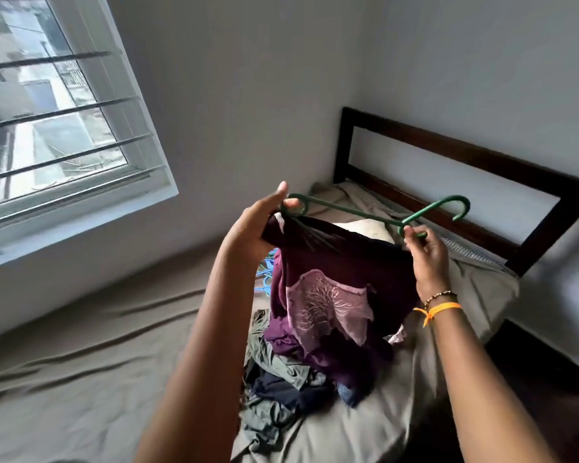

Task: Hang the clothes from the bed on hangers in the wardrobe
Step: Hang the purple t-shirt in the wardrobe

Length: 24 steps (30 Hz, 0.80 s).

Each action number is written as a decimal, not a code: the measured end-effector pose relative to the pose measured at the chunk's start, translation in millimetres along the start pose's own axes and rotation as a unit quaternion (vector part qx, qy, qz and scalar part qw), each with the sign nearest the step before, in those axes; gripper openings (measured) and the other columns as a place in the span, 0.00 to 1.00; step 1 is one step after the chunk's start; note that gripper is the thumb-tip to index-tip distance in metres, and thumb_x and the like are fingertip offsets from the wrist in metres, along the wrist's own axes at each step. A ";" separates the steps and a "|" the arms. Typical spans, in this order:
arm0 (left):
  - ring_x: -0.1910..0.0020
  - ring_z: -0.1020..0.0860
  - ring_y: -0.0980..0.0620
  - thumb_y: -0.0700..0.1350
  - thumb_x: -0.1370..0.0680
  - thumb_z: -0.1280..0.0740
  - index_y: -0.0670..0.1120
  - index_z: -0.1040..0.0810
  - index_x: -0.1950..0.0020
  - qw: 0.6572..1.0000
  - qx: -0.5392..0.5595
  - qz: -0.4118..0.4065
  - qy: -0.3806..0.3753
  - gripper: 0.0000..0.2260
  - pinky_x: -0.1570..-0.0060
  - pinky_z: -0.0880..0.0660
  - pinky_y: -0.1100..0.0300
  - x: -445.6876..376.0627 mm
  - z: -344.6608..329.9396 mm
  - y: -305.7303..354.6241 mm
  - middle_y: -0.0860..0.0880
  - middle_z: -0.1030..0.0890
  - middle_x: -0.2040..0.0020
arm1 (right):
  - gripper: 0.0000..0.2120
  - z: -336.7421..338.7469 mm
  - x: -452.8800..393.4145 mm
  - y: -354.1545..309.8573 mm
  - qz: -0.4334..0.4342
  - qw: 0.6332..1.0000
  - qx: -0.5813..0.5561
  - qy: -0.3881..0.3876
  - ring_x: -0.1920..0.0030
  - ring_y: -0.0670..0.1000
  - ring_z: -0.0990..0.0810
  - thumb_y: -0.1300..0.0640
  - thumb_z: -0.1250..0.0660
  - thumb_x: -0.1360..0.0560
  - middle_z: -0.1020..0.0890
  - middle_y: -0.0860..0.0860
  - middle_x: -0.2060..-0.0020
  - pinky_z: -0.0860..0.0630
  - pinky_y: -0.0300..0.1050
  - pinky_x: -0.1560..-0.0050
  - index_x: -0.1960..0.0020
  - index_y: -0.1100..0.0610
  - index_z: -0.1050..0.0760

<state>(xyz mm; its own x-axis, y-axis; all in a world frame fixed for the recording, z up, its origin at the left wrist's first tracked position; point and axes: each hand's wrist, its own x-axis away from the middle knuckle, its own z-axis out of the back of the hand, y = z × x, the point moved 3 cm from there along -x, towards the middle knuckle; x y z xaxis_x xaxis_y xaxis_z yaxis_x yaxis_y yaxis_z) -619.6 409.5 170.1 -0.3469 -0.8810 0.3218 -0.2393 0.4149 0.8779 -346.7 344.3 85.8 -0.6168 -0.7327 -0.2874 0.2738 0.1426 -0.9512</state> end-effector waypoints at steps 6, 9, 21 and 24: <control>0.67 0.25 0.55 0.33 0.27 0.33 0.41 0.17 0.49 0.956 -0.228 -0.140 0.123 0.10 0.62 0.27 0.62 -1.8 6.3 -2.8 0.52 0.19 0.69 | 0.14 20.1 -2.9 -36.2 0.114 0.978 0.168 -0.053 0.64 0.50 0.26 0.40 0.36 0.29 0.22 0.49 0.67 0.31 0.51 0.56 0.61 0.51 0.26; 0.57 0.21 0.56 0.33 0.30 0.35 0.49 0.15 0.52 0.883 -0.400 -0.220 0.110 0.15 0.52 0.26 0.64 6.4 -14.3 -12.4 0.50 0.15 0.57 | 0.10 12.9 11.3 -60.8 0.156 0.932 0.316 -0.085 0.61 0.48 0.28 0.44 0.33 0.27 0.26 0.43 0.69 0.38 0.51 0.53 0.62 0.47 0.28; 0.41 0.31 0.44 0.47 0.21 0.39 0.56 0.28 0.32 0.738 -0.562 -0.372 0.042 0.17 0.44 0.35 0.54 44.9 -64.0 -38.2 0.51 0.26 0.38 | 0.12 18.6 86.5 -121.8 0.169 0.914 0.357 -0.094 0.73 0.48 0.33 0.46 0.32 0.27 0.32 0.46 0.77 0.34 0.48 0.60 0.62 0.53 0.27; 0.43 0.29 0.46 0.60 0.24 0.44 0.53 0.25 0.37 0.715 -0.555 -0.425 0.005 0.21 0.40 0.37 0.53 64.7 -72.3 -45.4 0.52 0.24 0.43 | 0.12 39.9 103.6 -119.3 0.131 0.935 0.328 -0.035 0.73 0.49 0.32 0.46 0.33 0.26 0.31 0.47 0.76 0.41 0.46 0.72 0.62 0.54 0.26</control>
<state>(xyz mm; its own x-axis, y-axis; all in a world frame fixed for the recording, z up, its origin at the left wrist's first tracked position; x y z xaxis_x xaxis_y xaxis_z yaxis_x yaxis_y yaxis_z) -565.5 317.2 176.7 -0.4955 -0.7118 -0.4978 0.5099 -0.7023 0.4967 -413.9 224.8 174.0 -0.4217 -0.7746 -0.4714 0.8166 -0.0985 -0.5688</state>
